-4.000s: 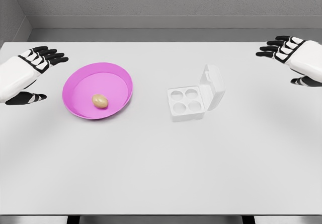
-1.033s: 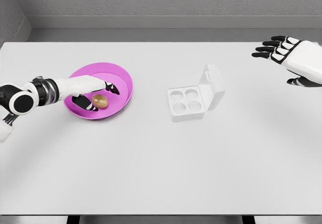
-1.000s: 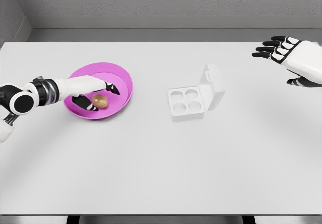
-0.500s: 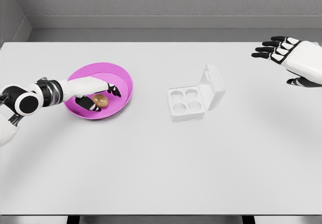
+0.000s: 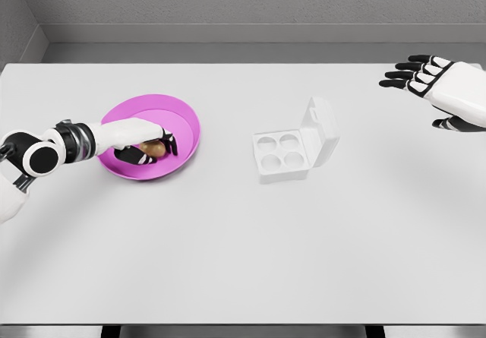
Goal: Pack egg into the box and close the box lid
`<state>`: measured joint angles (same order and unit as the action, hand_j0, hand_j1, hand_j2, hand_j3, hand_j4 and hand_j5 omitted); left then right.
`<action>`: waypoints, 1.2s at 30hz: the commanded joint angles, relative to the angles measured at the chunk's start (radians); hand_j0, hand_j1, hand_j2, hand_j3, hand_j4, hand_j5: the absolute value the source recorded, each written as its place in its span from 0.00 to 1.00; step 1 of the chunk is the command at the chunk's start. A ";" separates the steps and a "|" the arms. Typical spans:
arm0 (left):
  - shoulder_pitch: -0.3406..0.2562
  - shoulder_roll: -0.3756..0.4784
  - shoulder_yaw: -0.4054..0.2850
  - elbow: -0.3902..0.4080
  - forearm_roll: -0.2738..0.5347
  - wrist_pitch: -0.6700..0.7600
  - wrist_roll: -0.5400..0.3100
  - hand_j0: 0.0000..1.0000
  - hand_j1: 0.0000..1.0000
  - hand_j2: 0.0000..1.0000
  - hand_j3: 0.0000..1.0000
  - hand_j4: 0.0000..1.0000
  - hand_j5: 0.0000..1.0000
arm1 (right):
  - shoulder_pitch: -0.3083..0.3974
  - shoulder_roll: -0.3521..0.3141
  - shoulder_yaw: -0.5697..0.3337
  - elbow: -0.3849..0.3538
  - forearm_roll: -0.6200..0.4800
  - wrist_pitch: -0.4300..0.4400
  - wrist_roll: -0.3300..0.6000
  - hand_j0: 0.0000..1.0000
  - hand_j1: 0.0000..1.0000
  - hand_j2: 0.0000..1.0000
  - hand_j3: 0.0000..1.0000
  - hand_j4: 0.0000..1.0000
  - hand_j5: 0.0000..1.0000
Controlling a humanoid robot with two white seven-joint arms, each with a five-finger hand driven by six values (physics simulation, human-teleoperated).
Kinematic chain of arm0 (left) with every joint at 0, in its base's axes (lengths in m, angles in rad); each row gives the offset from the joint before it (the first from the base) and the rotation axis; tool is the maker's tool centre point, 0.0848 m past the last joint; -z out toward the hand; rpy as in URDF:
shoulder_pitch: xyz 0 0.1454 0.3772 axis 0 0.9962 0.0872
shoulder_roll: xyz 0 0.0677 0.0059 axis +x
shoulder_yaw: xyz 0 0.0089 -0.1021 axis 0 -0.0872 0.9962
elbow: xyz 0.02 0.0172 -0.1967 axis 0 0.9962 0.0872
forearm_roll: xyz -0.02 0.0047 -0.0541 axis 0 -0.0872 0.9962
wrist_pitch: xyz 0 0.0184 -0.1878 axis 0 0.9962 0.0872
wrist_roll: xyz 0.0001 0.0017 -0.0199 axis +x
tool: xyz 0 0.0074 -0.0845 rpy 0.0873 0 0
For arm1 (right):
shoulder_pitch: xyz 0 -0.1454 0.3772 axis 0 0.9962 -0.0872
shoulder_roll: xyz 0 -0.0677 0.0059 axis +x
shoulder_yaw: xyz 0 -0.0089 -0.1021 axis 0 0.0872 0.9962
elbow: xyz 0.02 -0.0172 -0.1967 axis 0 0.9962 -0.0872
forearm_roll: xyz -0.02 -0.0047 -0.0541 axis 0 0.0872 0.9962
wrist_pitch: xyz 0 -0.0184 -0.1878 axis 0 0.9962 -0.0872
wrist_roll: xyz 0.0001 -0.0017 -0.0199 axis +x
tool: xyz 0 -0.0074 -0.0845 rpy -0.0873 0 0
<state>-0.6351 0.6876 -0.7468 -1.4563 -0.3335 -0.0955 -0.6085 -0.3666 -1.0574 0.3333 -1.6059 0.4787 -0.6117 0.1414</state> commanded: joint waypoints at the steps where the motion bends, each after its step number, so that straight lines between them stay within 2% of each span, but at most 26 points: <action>1: 0.000 0.001 0.003 0.001 -0.004 0.000 -0.002 0.49 0.49 0.49 0.49 0.49 0.49 | 0.000 0.001 0.000 0.000 -0.005 0.001 0.000 1.00 1.00 1.00 1.00 1.00 1.00; 3: 0.000 0.001 0.004 -0.001 -0.004 0.000 -0.002 0.47 0.47 0.47 0.47 0.47 0.47 | 0.000 0.004 0.004 0.001 -0.003 0.001 0.000 1.00 1.00 1.00 1.00 1.00 1.00; 4: -0.002 0.001 0.006 -0.003 -0.004 0.000 -0.002 0.43 0.43 0.43 0.43 0.43 0.43 | -0.002 0.007 0.013 0.003 0.006 0.001 0.000 1.00 1.00 1.00 1.00 1.00 1.00; 5: -0.002 0.001 0.009 -0.007 -0.004 0.000 -0.002 0.41 0.41 0.41 0.41 0.41 0.41 | -0.002 0.008 0.015 0.003 0.011 0.001 0.020 0.97 0.97 0.97 0.97 0.97 0.97; 7: -0.006 0.003 0.010 -0.010 -0.001 0.000 -0.002 0.36 0.36 0.36 0.36 0.36 0.36 | -0.003 0.020 0.015 0.006 0.011 0.001 0.084 0.83 0.83 0.83 0.83 0.83 0.83; 9: -0.011 0.003 0.010 -0.012 -0.001 -0.001 -0.002 0.35 0.35 0.35 0.35 0.35 0.35 | -0.009 0.034 0.015 0.008 0.012 0.001 0.090 0.79 0.79 0.79 0.79 0.79 0.79; 10: -0.012 0.003 0.015 -0.012 0.001 -0.001 -0.002 0.35 0.35 0.35 0.35 0.35 0.35 | -0.020 0.037 0.015 0.006 0.014 0.001 0.127 0.79 0.79 0.79 0.79 0.79 0.79; 11: -0.011 0.003 0.027 -0.015 0.002 -0.001 -0.002 0.35 0.35 0.35 0.35 0.35 0.35 | -0.029 0.074 0.019 0.006 0.012 0.001 0.182 0.79 0.79 0.79 0.79 0.79 0.79; 15: -0.012 0.003 0.037 -0.033 -0.002 -0.001 -0.002 0.33 0.33 0.33 0.33 0.33 0.33 | -0.031 0.096 0.026 0.009 0.021 0.001 0.190 0.72 0.72 0.72 0.72 0.72 0.72; 19: -0.012 0.003 0.067 -0.047 -0.001 -0.001 -0.002 0.31 0.31 0.31 0.31 0.31 0.31 | -0.038 0.134 0.032 0.043 0.038 0.001 0.192 0.73 0.73 0.73 0.73 0.73 0.73; 23: -0.014 0.001 0.078 -0.072 -0.001 -0.003 -0.002 0.31 0.31 0.31 0.31 0.31 0.31 | -0.092 0.186 0.079 0.124 0.055 0.001 0.192 0.73 0.73 0.73 0.73 0.73 0.73; 25: -0.014 0.000 0.078 -0.084 -0.001 -0.003 -0.002 0.31 0.31 0.31 0.31 0.31 0.31 | -0.118 0.189 0.108 0.147 0.061 0.001 0.192 0.73 0.73 0.73 0.73 0.73 0.73; 31: -0.029 -0.060 0.090 -0.090 -0.005 -0.003 -0.002 0.31 0.31 0.31 0.31 0.31 0.31 | -0.175 0.241 0.159 0.218 0.080 0.001 0.192 0.73 0.73 0.73 0.73 0.73 0.73; 36: -0.043 -0.099 0.090 -0.090 -0.009 -0.004 -0.002 0.30 0.30 0.30 0.30 0.30 0.30 | -0.189 0.249 0.176 0.221 0.084 0.001 0.192 0.73 0.73 0.73 0.73 0.73 0.73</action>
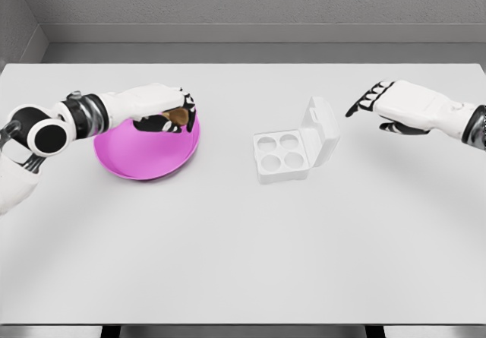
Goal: Pack egg into the box and close the box lid
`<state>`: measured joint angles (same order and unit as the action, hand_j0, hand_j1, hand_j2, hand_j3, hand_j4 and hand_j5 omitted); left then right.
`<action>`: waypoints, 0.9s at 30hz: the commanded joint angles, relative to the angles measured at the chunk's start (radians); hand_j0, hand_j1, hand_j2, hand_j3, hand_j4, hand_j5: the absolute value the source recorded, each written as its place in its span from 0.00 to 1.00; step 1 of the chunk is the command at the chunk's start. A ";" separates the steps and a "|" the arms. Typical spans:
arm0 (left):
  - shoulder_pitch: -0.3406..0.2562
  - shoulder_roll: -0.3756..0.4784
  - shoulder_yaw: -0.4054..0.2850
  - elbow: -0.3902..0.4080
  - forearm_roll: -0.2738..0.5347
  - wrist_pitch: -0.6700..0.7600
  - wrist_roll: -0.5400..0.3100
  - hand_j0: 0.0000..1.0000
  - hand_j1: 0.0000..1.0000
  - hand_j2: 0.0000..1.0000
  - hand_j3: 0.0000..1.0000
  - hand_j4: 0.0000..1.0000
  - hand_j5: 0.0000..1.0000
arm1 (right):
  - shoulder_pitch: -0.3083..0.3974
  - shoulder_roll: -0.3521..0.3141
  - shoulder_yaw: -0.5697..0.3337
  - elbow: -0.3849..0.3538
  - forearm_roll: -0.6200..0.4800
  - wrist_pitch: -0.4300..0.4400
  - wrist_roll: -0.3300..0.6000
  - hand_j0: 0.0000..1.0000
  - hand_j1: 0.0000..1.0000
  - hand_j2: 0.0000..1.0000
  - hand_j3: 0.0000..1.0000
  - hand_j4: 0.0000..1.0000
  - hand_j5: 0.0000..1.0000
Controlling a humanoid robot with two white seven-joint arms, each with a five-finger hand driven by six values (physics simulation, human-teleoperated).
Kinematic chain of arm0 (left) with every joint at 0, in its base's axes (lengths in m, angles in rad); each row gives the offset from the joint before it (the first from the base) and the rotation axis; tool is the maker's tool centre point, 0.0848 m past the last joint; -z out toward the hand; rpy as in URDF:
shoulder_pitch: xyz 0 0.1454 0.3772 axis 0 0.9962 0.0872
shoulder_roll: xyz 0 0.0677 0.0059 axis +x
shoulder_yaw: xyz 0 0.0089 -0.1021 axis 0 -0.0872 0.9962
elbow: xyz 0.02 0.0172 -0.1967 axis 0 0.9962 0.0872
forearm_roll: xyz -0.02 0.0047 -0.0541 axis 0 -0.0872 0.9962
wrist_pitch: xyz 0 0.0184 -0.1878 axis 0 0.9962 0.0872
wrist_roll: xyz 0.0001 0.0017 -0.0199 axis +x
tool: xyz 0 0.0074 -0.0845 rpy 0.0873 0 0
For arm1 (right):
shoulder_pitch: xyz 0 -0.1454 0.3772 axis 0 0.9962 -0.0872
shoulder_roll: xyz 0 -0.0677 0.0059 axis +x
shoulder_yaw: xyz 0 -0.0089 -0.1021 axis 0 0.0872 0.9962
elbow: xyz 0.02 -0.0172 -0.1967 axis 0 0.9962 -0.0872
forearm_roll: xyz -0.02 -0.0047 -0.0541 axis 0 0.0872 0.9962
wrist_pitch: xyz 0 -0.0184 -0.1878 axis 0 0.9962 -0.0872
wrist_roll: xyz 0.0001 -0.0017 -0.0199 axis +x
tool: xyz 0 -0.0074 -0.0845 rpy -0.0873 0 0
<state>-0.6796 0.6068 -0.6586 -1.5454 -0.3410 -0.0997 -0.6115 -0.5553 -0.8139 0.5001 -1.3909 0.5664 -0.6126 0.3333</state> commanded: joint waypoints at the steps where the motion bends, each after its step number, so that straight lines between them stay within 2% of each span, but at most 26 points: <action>1: 0.000 -0.028 0.001 -0.001 -0.004 0.000 0.001 0.30 0.30 0.30 0.30 0.30 0.30 | -0.002 0.004 0.014 0.006 -0.003 0.002 0.000 0.73 0.73 0.73 0.73 0.73 0.73; 15: -0.014 -0.122 -0.009 -0.019 -0.007 -0.005 0.001 0.30 0.30 0.30 0.30 0.30 0.30 | -0.005 -0.001 0.015 0.000 -0.005 0.002 0.000 0.73 0.73 0.73 0.73 0.73 0.73; 19: -0.011 -0.193 -0.013 -0.013 -0.055 -0.005 0.001 0.30 0.30 0.30 0.30 0.30 0.30 | -0.006 -0.004 0.014 -0.003 -0.007 0.002 -0.002 0.74 0.74 0.74 0.74 0.74 0.74; 27: -0.012 -0.245 -0.041 -0.010 -0.064 -0.006 0.001 0.29 0.29 0.29 0.29 0.29 0.29 | -0.006 -0.007 0.014 -0.005 -0.008 0.002 -0.002 0.74 0.74 0.74 0.74 0.74 0.74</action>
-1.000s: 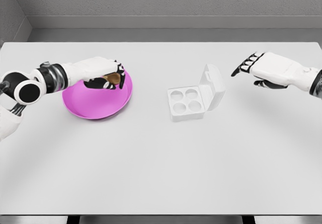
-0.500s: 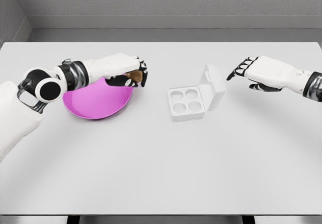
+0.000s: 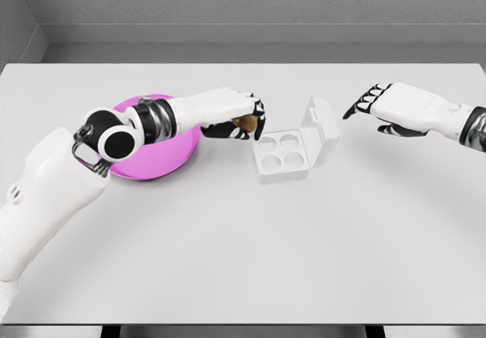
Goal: Pack egg into the box and close the box lid
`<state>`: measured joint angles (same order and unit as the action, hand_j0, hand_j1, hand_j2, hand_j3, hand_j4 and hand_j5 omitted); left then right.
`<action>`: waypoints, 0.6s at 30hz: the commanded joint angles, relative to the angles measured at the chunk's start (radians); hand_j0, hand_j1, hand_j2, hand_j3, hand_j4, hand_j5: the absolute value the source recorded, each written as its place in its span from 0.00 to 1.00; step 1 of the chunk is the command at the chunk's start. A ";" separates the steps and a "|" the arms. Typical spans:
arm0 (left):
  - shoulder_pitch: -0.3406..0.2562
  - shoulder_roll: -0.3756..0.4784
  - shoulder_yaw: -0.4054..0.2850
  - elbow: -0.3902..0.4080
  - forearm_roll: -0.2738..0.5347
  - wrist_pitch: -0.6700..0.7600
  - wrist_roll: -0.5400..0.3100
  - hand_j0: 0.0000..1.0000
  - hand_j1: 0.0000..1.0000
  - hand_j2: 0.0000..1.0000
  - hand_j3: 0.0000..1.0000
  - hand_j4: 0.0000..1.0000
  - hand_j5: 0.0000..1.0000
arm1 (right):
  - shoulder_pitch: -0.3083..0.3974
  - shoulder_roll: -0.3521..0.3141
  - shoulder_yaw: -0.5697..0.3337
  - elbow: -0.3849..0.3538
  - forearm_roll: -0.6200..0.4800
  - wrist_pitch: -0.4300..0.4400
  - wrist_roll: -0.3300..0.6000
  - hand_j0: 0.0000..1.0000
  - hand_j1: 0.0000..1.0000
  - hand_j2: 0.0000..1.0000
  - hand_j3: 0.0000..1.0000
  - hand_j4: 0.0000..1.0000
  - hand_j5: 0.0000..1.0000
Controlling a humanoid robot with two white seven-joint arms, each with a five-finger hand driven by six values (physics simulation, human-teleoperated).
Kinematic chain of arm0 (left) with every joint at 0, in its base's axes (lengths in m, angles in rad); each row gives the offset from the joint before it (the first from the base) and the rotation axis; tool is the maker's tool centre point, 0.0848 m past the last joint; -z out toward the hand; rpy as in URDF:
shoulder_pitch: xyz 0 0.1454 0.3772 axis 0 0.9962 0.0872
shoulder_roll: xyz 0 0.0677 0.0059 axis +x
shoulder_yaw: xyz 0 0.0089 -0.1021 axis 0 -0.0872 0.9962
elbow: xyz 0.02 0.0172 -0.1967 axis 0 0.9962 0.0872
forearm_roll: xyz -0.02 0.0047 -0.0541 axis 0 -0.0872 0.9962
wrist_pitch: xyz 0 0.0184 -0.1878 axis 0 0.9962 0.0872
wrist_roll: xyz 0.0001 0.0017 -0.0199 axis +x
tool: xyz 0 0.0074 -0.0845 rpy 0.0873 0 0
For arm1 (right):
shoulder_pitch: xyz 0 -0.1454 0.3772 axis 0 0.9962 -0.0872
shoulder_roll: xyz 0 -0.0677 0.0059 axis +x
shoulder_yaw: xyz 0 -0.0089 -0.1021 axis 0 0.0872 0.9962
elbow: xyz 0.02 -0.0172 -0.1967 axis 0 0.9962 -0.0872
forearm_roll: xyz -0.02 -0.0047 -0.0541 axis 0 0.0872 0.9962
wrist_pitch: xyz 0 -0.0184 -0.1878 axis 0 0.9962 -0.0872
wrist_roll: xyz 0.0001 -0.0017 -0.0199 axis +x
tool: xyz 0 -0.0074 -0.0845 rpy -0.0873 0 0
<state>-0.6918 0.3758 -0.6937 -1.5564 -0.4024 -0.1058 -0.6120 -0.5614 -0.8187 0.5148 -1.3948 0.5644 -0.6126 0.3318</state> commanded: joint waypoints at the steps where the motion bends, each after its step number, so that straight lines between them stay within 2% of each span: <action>1: 0.000 -0.021 -0.006 0.001 -0.003 0.000 0.001 0.29 0.29 0.29 0.29 0.29 0.29 | 0.000 -0.002 -0.001 -0.001 -0.006 0.002 0.000 0.74 0.74 0.74 0.74 0.74 0.74; 18: 0.000 -0.118 -0.030 0.070 -0.007 -0.002 0.001 0.31 0.31 0.31 0.31 0.31 0.31 | 0.000 -0.002 0.001 -0.003 -0.009 0.002 0.000 0.75 0.75 0.75 0.75 0.75 0.75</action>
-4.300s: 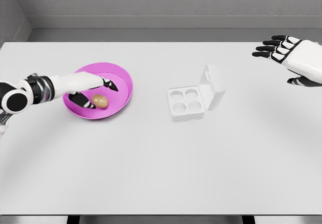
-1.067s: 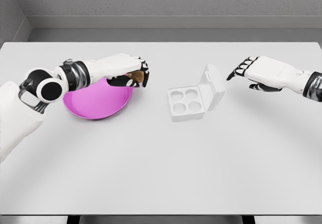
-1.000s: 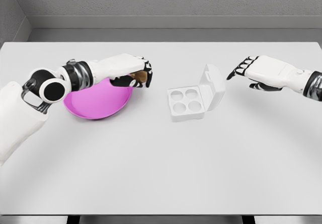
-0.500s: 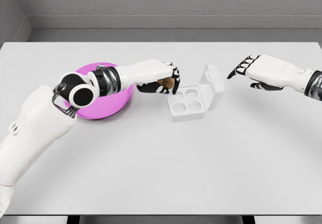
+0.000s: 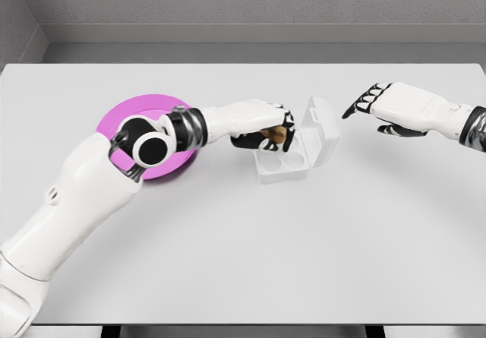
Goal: Pack egg into the box and close the box lid
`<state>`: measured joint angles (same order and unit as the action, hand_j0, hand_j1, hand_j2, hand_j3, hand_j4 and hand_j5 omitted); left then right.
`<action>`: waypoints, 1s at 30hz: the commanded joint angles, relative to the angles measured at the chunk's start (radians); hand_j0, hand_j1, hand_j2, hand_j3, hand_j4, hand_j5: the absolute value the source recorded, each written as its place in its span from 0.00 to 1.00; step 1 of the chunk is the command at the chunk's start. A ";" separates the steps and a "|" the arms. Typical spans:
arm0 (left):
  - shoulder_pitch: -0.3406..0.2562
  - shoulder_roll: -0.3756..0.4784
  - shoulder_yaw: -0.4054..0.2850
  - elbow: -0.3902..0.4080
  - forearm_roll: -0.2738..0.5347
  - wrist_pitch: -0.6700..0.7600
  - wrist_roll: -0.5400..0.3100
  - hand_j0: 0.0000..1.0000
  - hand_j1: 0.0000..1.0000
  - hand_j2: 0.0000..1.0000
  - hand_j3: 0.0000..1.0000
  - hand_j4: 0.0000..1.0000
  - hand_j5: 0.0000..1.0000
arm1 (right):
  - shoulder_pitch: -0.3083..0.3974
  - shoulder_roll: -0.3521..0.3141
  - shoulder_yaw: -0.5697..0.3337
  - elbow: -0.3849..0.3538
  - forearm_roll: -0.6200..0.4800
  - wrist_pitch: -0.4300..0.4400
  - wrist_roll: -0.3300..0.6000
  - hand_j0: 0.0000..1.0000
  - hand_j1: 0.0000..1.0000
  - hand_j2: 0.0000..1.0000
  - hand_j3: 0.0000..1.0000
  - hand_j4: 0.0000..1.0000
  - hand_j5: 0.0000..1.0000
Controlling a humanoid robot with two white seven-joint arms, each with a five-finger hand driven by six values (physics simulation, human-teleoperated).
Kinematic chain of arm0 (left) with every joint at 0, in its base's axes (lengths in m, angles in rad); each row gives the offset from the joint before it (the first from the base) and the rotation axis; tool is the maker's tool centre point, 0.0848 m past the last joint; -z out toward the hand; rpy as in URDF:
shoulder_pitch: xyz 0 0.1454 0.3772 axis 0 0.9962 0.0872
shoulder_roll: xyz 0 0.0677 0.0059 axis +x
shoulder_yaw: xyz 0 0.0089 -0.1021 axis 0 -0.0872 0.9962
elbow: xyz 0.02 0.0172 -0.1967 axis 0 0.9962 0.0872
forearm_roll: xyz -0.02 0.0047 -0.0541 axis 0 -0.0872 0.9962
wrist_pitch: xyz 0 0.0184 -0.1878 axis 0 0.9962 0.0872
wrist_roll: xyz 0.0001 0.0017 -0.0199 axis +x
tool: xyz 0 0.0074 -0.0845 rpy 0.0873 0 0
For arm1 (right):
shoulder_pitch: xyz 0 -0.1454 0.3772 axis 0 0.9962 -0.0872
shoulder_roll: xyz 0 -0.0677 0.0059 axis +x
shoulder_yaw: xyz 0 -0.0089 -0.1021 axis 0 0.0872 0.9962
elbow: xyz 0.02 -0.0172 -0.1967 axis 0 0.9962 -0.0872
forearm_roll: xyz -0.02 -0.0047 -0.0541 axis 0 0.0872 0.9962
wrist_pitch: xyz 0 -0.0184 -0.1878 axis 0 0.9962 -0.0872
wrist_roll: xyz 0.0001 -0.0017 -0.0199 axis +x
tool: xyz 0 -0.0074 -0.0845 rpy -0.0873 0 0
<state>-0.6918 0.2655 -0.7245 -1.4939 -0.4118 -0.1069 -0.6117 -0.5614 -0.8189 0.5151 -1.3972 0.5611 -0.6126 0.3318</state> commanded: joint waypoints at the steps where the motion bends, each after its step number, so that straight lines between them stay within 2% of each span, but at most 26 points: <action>1: 0.000 -0.009 0.000 0.018 0.002 0.000 0.001 0.31 0.31 0.31 0.31 0.31 0.31 | 0.000 -0.002 0.000 0.000 -0.006 0.002 0.000 0.75 0.75 0.75 0.75 0.75 0.75; 15: -0.003 -0.069 -0.003 0.124 -0.021 -0.004 0.001 0.32 0.32 0.32 0.32 0.32 0.32 | 0.000 -0.002 0.000 0.000 -0.006 0.002 0.000 0.76 0.76 0.76 0.76 0.76 0.76; 17: -0.003 -0.069 -0.003 0.124 -0.022 -0.004 0.001 0.38 0.38 0.38 0.38 0.38 0.38 | 0.000 -0.002 0.000 0.000 -0.006 0.002 0.000 0.76 0.76 0.76 0.76 0.76 0.76; 18: -0.003 -0.069 -0.003 0.124 -0.022 -0.004 0.001 0.45 0.45 0.45 0.45 0.45 0.45 | 0.002 -0.002 0.000 0.000 -0.006 0.002 0.000 0.76 0.76 0.76 0.76 0.76 0.76; 19: -0.002 -0.069 -0.003 0.124 -0.022 -0.004 0.001 0.57 0.57 0.57 0.57 0.57 0.57 | 0.002 -0.002 0.000 0.000 -0.006 0.002 0.000 0.76 0.76 0.76 0.76 0.76 0.76; 22: -0.002 -0.069 -0.003 0.124 -0.022 -0.004 0.001 0.63 0.63 0.63 0.63 0.63 0.63 | 0.000 -0.002 0.000 0.000 -0.006 0.002 0.000 0.76 0.76 0.76 0.76 0.76 0.76; 30: 0.000 -0.069 -0.001 0.121 -0.028 -0.004 0.001 0.66 0.66 0.66 0.66 0.66 0.66 | 0.000 -0.003 -0.001 -0.006 -0.006 0.002 0.000 0.76 0.76 0.76 0.76 0.76 0.76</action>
<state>-0.6918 0.1962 -0.7270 -1.3723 -0.4410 -0.1106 -0.6113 -0.5614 -0.8201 0.5158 -1.3996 0.5611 -0.6126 0.3313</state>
